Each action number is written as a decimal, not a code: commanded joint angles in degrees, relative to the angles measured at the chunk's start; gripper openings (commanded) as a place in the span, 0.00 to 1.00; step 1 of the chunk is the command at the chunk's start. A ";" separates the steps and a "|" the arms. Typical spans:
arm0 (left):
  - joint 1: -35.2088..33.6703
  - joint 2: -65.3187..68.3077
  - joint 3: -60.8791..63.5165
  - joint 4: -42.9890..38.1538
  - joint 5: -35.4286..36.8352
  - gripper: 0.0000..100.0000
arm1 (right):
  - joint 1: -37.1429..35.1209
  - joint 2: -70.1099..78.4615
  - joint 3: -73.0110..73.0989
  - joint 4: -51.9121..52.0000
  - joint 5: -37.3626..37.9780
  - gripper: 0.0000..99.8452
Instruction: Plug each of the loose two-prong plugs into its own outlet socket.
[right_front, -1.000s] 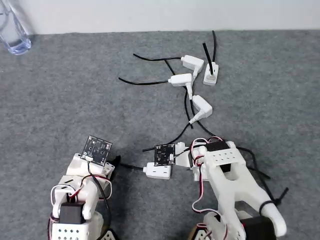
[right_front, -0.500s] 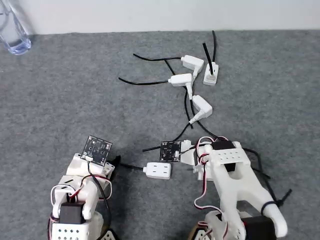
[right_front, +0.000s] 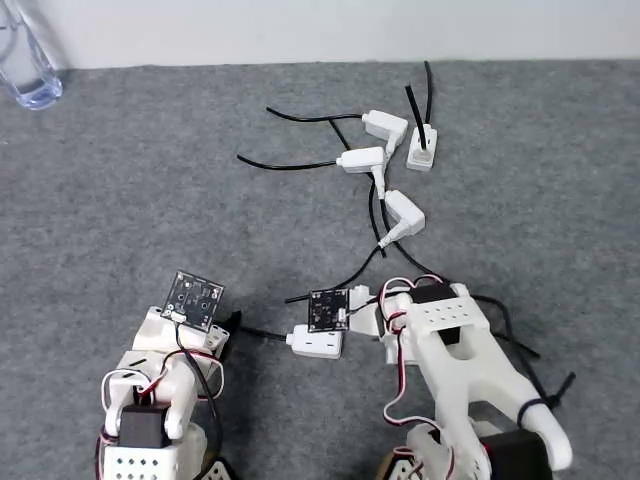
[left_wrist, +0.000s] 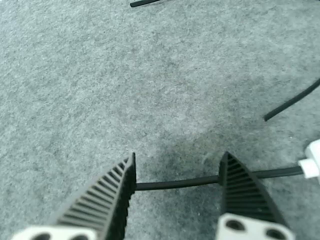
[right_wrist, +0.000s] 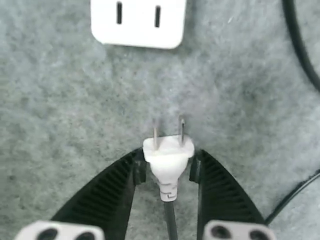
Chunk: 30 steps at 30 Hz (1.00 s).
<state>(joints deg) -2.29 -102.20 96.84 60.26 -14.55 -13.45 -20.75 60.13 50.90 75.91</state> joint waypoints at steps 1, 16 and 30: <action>0.26 0.18 -0.31 -0.44 0.18 0.25 | 0.57 -0.40 -0.26 -0.75 -0.70 0.14; 0.26 0.18 -0.31 -0.44 0.18 0.25 | 0.22 -0.04 1.93 -0.31 1.93 0.12; 0.26 0.18 -0.31 -0.44 0.18 0.25 | 0.22 -0.57 1.76 1.10 7.65 0.01</action>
<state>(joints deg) -2.29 -102.20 96.84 60.26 -14.55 -13.19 -20.92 61.27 50.64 83.30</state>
